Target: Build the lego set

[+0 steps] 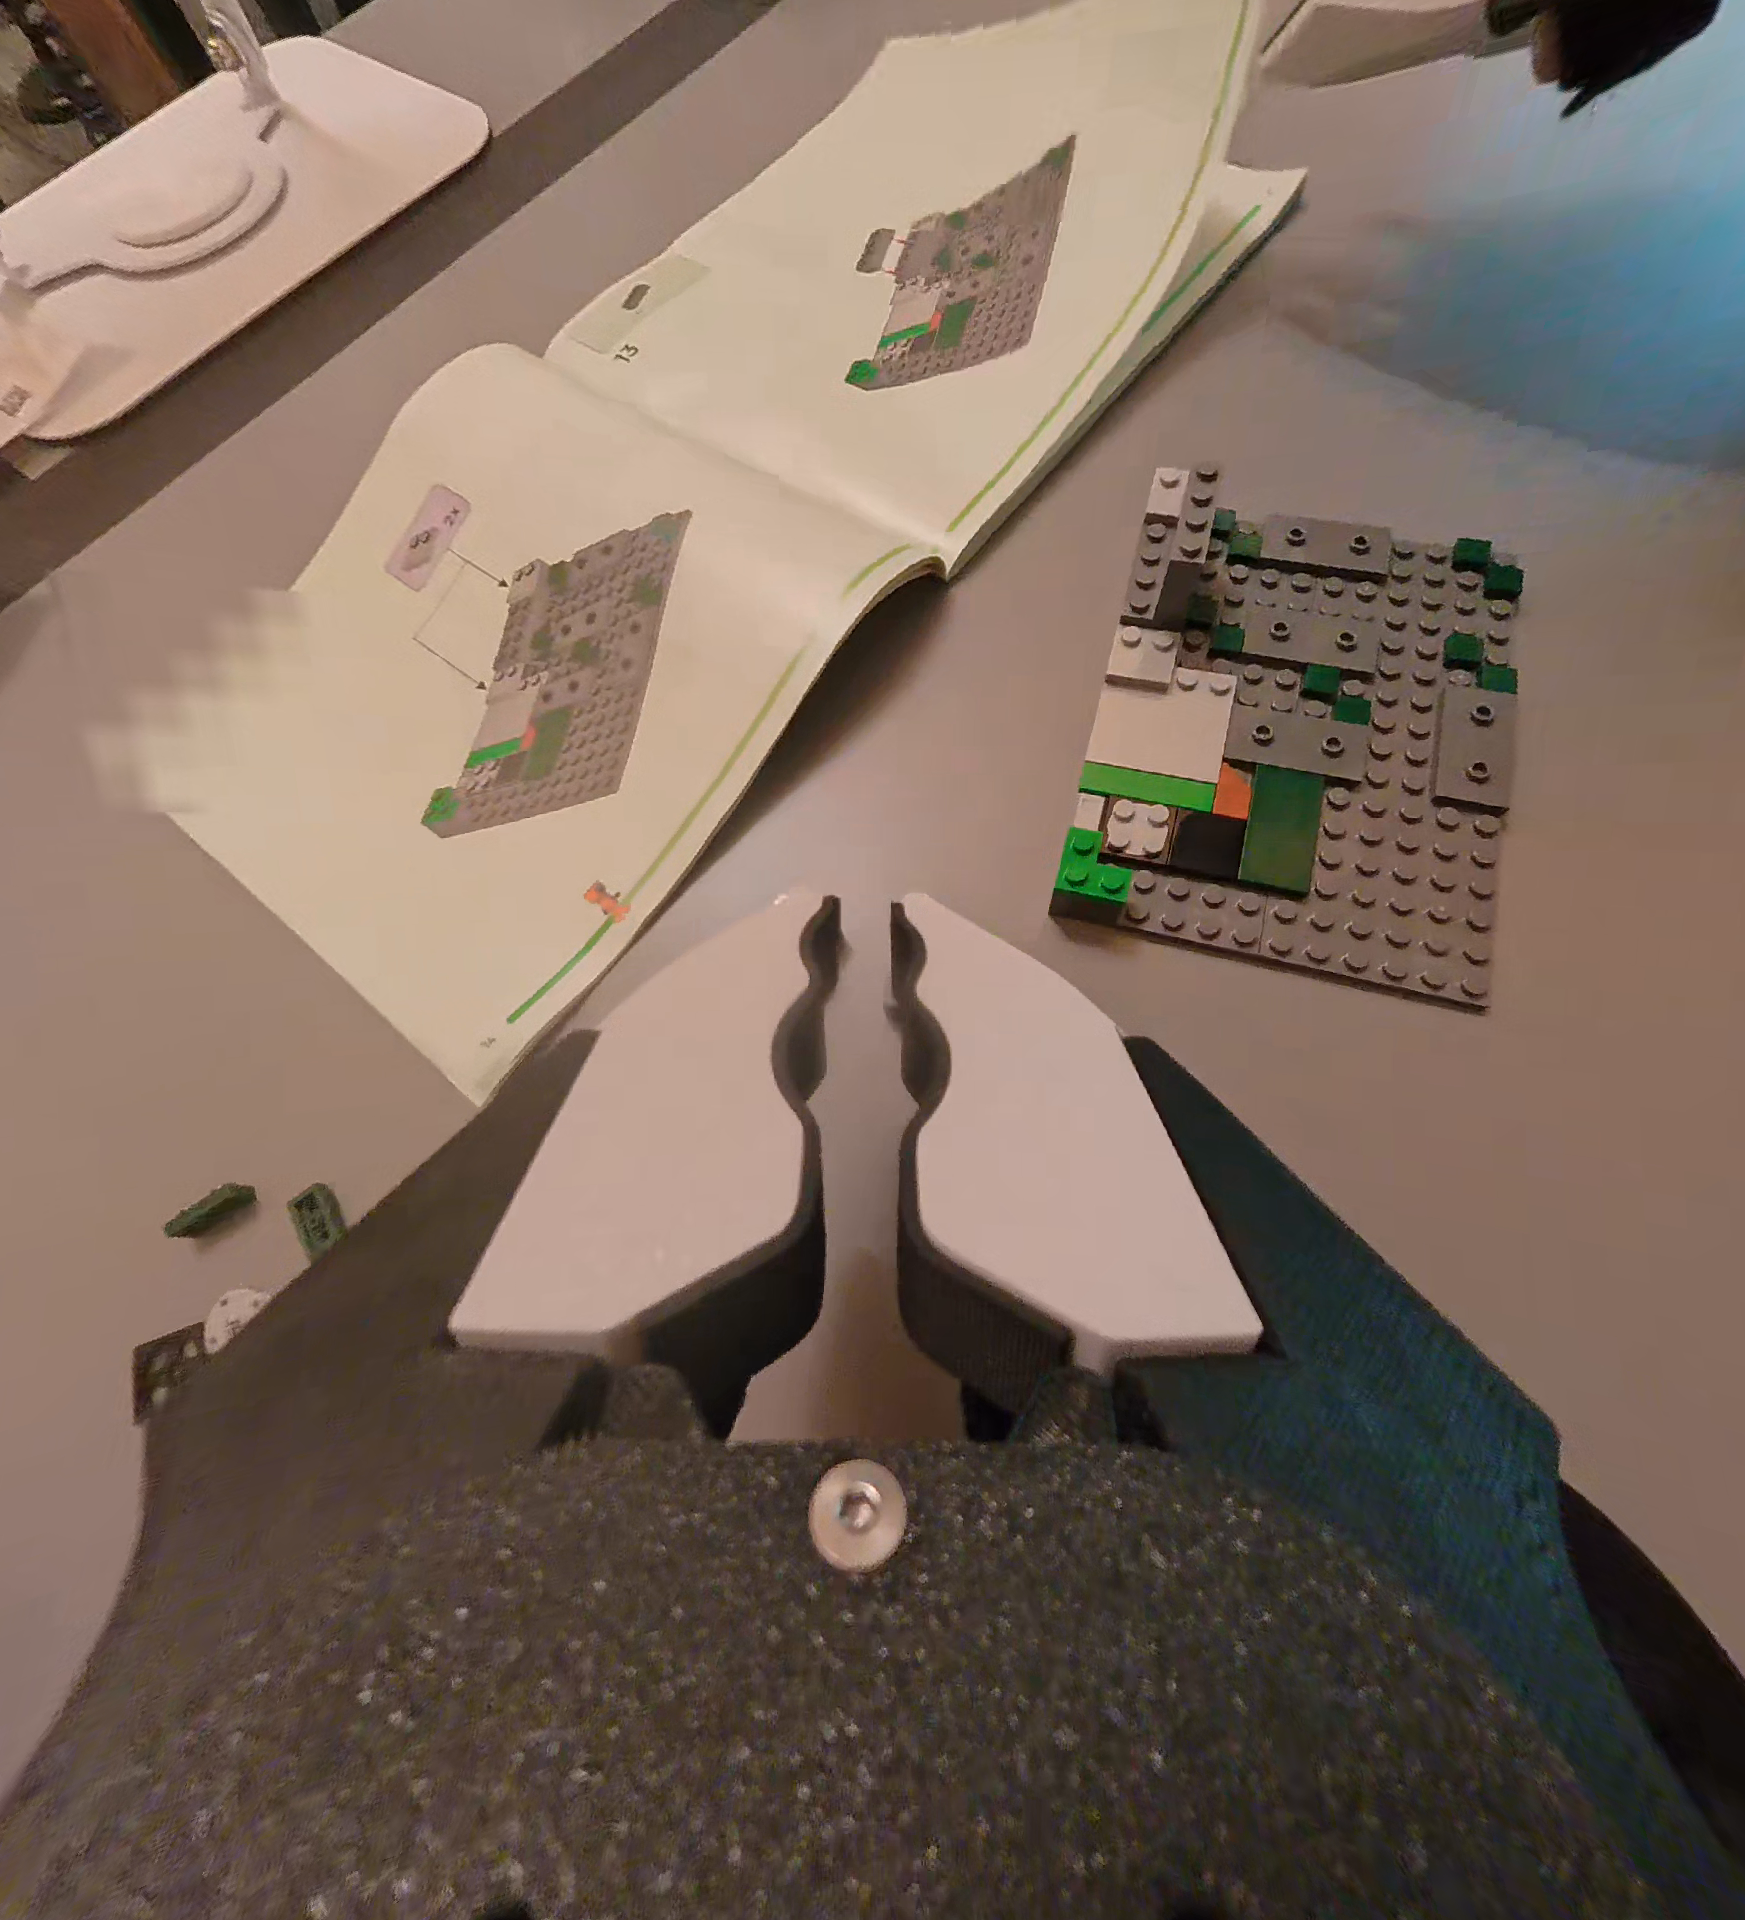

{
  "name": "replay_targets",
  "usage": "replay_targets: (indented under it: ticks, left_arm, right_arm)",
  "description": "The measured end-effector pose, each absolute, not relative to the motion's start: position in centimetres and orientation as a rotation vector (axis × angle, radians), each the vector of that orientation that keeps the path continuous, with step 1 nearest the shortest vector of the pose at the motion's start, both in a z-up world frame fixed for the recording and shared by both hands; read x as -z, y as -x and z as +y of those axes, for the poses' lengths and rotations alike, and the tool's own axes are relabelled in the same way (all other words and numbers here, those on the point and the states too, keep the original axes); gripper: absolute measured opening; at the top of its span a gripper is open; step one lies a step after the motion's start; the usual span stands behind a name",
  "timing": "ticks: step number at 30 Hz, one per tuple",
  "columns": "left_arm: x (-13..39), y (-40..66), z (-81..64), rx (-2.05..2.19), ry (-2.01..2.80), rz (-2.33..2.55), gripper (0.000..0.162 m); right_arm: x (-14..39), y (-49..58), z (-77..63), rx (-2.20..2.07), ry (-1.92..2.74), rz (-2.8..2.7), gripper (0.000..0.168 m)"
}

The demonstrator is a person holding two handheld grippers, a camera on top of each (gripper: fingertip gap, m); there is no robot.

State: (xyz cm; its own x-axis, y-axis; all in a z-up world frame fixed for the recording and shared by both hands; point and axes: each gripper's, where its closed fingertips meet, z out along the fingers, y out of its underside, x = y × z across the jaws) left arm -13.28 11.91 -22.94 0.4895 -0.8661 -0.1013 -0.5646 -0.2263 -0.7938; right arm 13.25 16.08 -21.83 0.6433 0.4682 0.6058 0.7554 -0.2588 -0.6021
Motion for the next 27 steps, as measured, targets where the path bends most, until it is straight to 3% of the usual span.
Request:
replay_targets:
  ticks: [11, 16, 27]
  left_arm:
    - [22.1, 7.7, 11.5, 0.525, 1.898, 1.231, 0.0]
    - [21.5, 4.3, 11.9, 0.531, 1.903, 1.199, 0.0]
    - [21.3, -0.6, 14.7, 0.493, 1.945, 1.175, 0.0]
  right_arm:
    - [22.7, -13.3, 13.9, 0.047, 1.948, -0.822, 0.03]
    - [23.0, -12.6, 13.5, 0.001, 1.941, -0.807, 0.0]
    - [23.0, -12.0, 13.7, -0.142, 2.069, -0.623, 0.0]
